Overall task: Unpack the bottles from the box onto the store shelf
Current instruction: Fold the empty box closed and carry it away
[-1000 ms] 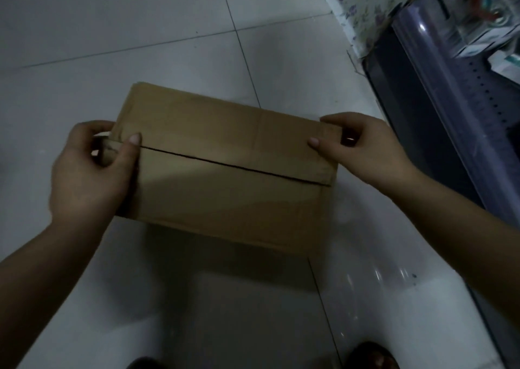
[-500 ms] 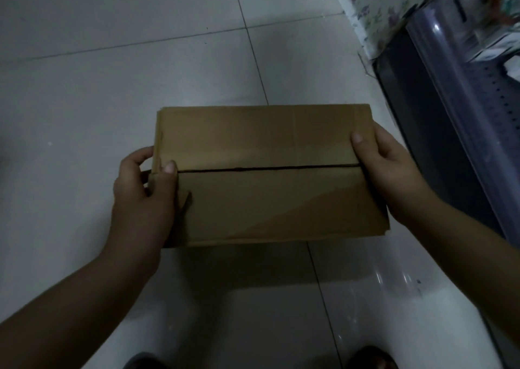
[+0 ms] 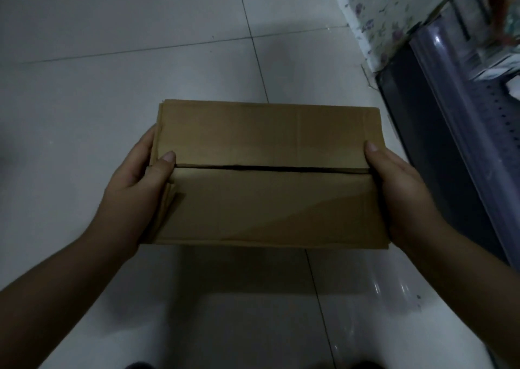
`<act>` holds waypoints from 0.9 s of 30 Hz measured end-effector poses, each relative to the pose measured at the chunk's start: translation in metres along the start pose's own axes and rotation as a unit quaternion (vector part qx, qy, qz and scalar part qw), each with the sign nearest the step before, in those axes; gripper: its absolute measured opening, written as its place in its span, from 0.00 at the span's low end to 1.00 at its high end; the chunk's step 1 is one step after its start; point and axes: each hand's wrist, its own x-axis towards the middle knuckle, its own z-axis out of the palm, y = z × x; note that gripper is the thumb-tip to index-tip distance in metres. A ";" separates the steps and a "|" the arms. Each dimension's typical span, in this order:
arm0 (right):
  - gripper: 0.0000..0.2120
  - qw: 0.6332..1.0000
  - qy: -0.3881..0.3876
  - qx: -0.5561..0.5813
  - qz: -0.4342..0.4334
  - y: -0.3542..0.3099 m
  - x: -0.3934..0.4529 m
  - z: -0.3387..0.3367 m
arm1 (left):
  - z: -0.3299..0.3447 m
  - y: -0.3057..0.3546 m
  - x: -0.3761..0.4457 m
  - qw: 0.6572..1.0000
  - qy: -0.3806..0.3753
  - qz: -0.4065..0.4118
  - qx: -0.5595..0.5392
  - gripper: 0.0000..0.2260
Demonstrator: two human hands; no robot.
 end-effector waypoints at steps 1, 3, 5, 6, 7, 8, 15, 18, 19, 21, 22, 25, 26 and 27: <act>0.11 1.000 -0.004 -0.013 -0.004 -0.006 -0.001 0.001 | -0.001 0.005 -0.001 1.000 0.003 0.003 -0.003 0.18; 0.10 0.999 -0.009 -0.028 -0.014 -0.020 -0.007 0.004 | -0.006 0.020 -0.004 1.000 0.011 -0.005 -0.008 0.18; 0.10 0.999 -0.009 -0.033 -0.016 -0.039 -0.016 0.005 | -0.015 0.039 -0.011 1.000 0.012 -0.010 -0.010 0.19; 0.10 0.999 -0.009 -0.038 -0.016 -0.050 -0.022 0.005 | -0.020 0.050 -0.014 1.000 0.013 -0.006 -0.007 0.18; 0.10 0.999 -0.009 -0.043 -0.016 -0.063 -0.029 0.006 | -0.025 0.063 -0.019 1.000 0.017 -0.005 -0.005 0.18; 0.10 0.999 -0.010 -0.048 -0.018 -0.077 -0.036 0.006 | -0.031 0.077 -0.024 1.000 0.025 -0.005 -0.007 0.17; 0.11 0.999 0.000 -0.052 -0.015 -0.205 -0.104 0.000 | -0.086 0.201 -0.074 0.999 0.042 -0.023 -0.011 0.16; 0.10 0.998 0.001 -0.057 -0.024 -0.282 -0.147 -0.007 | -0.115 0.278 -0.106 0.997 0.068 -0.039 -0.024 0.14; 0.10 0.998 -0.002 -0.056 -0.029 -0.311 -0.164 -0.011 | -0.124 0.309 -0.118 0.996 0.076 -0.041 -0.030 0.13; 0.10 0.998 -0.011 -0.057 -0.039 -0.374 -0.201 -0.021 | -0.144 0.375 -0.145 0.994 0.091 -0.037 -0.036 0.12; 0.10 0.997 -0.012 -0.061 -0.047 -0.407 -0.219 -0.026 | -0.154 0.410 -0.161 0.994 0.097 -0.028 -0.036 0.12; 0.12 0.994 0.001 -0.081 -0.071 -0.503 -0.276 -0.043 | -0.184 0.517 -0.209 0.994 0.101 -0.008 -0.035 0.15; 0.12 0.994 0.006 -0.085 -0.073 -0.533 -0.294 -0.049 | -0.194 0.552 -0.224 0.994 0.099 -0.005 -0.038 0.15; 0.12 0.994 0.007 -0.087 -0.072 -0.561 -0.312 -0.055 | -0.204 0.581 -0.238 0.994 0.099 -0.004 -0.042 0.15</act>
